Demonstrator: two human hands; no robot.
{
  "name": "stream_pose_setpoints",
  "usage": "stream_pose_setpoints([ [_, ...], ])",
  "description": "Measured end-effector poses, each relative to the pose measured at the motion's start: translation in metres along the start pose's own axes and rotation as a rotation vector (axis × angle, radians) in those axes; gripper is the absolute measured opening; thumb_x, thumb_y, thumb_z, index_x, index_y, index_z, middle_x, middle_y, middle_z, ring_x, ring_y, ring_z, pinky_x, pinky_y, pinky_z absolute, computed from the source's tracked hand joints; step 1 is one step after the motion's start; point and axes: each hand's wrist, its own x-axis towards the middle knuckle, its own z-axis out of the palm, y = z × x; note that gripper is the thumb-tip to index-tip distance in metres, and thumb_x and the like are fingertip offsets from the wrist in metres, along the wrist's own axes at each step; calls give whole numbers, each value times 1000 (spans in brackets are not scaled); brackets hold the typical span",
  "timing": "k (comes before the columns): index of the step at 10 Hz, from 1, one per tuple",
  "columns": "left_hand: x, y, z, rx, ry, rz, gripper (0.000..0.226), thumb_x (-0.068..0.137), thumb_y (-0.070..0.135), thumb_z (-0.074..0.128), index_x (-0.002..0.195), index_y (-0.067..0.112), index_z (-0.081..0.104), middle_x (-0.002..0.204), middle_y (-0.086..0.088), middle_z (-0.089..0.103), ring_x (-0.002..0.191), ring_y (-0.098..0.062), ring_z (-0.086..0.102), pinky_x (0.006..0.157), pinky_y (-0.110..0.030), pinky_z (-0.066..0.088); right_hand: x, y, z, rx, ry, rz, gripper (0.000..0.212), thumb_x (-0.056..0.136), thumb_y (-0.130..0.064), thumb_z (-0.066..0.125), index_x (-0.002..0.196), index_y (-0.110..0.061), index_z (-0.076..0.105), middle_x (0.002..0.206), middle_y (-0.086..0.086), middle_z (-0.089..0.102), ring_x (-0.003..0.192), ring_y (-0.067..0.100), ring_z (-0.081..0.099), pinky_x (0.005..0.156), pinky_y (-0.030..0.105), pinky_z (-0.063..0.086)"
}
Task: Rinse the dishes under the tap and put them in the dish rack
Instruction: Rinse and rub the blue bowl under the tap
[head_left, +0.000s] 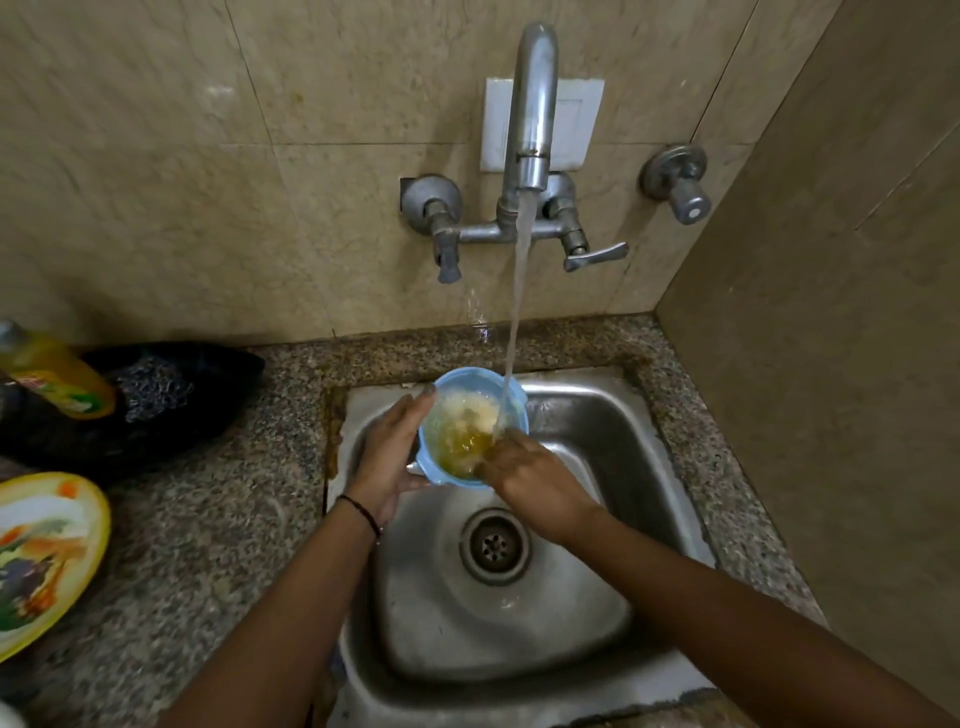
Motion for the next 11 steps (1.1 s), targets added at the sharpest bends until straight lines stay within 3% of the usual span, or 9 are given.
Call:
stream_pose_setpoints([
  [1,-13,-23,26,-260,-99,38,84,61,71,66,128,20,59,117,-6,68,103,-21,67,70,-35,58,19,-37,-18,97,78,191,36,81,-7,38,102,-7,67,82,10,71,76,27,67,71,32,50],
  [2,-18,-45,40,-260,1,134,88,69,68,67,137,14,51,120,-2,62,109,-14,60,90,-34,50,35,-77,-16,497,10,323,32,100,-20,32,114,-6,56,107,10,66,101,25,63,91,41,49],
  [3,-9,-39,28,-153,108,158,50,86,45,63,126,14,60,111,-6,71,99,-22,69,76,-38,56,16,-60,4,510,-67,330,33,102,-26,35,122,-10,55,121,-1,62,117,9,56,104,30,41],
  [4,-5,-26,11,-65,86,114,33,90,37,59,115,17,66,108,-11,72,89,-27,72,62,-39,58,-2,-13,3,41,22,-162,36,98,-19,39,132,-17,52,134,4,56,123,17,51,108,29,36],
  [6,-8,-16,17,-31,89,91,26,89,43,59,104,23,66,112,-12,69,94,-32,70,66,-47,60,10,38,3,32,-60,-90,30,78,-13,65,108,-9,62,114,13,63,121,29,52,111,50,31],
  [8,-7,-10,13,-38,102,-45,50,84,68,47,105,28,68,106,-4,71,98,-25,67,78,-45,56,-6,-45,6,963,238,384,22,97,-25,49,107,-8,59,110,9,59,105,12,50,91,7,35],
  [9,-11,-17,13,29,111,-61,59,82,70,48,116,25,66,113,-2,69,103,-21,64,70,-37,53,-2,-66,1,1647,252,855,24,100,-29,42,116,-15,54,113,10,61,105,23,60,86,24,51],
  [10,-16,-21,19,84,181,18,38,90,53,52,104,22,69,114,-7,67,102,-24,63,82,-40,52,-2,-65,5,2315,302,1162,28,99,-31,43,116,-10,53,117,21,60,108,37,58,89,52,50],
  [11,-15,-25,20,124,190,52,35,93,47,52,103,18,69,113,-10,68,103,-27,64,92,-41,49,-6,-59,9,2449,191,1209,40,98,-35,43,126,-8,51,123,24,58,110,42,58,87,58,50],
])
